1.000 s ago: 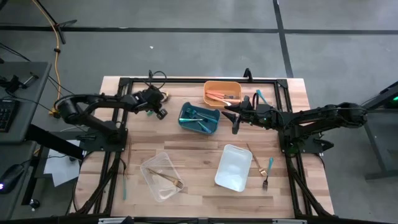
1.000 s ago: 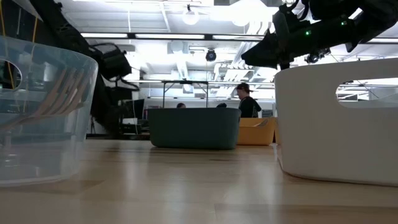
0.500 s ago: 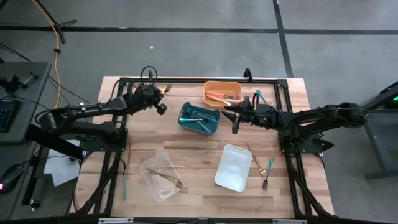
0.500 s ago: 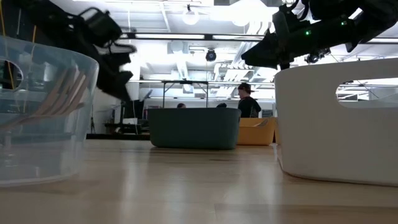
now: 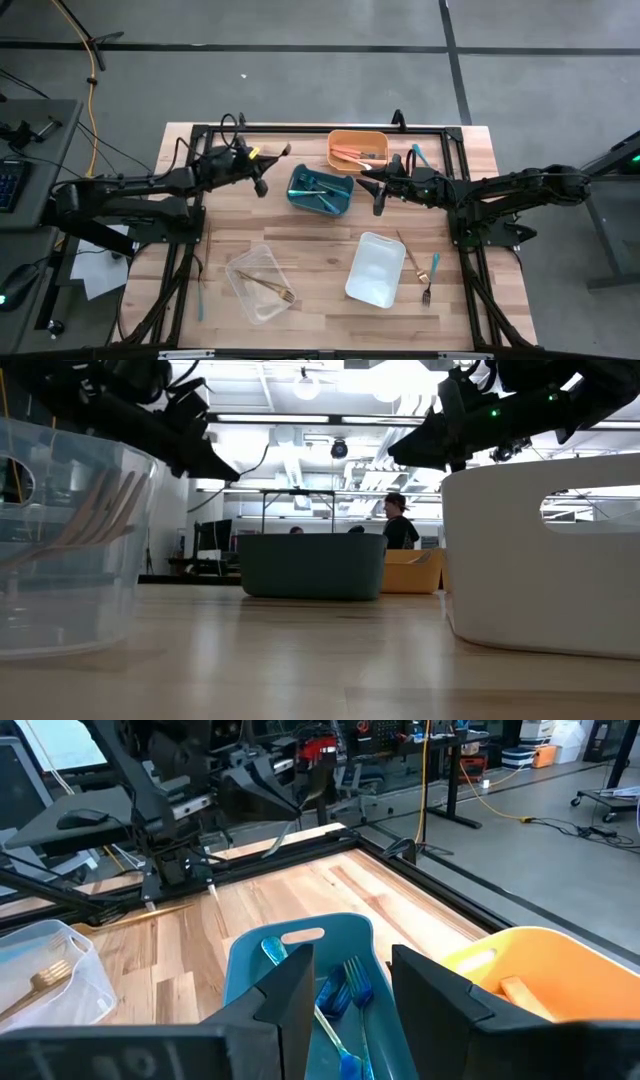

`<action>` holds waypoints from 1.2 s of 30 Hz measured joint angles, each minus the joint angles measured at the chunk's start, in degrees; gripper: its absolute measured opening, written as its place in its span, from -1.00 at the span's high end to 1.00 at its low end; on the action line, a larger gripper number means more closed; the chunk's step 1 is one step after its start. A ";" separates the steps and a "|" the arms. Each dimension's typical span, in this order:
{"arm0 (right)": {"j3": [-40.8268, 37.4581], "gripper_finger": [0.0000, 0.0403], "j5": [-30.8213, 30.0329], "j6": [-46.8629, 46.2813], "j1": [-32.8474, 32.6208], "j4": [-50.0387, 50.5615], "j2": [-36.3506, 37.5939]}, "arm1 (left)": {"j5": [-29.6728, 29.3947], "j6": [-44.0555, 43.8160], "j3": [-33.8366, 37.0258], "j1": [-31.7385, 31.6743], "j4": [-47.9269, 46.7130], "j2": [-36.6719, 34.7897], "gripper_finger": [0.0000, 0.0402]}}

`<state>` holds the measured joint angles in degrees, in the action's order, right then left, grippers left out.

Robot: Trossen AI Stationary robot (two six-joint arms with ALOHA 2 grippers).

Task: Sort silverware by color (type)
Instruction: Put the blue-black fork into the white bin

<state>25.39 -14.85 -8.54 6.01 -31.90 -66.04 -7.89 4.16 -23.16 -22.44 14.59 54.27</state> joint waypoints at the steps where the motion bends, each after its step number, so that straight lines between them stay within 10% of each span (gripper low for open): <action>1: 0.00 0.36 0.00 -0.01 0.01 -0.02 0.00 | 0.04 0.00 0.00 0.38 0.01 -0.04 1.00; 36: 0.00 0.36 -0.02 6.79 0.01 -0.04 0.01 | 10.78 8.54 -0.02 6.45 10.67 -0.10 1.00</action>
<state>25.39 -14.87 -1.74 6.02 -31.94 -66.03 2.90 12.71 -23.18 -16.00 25.26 54.17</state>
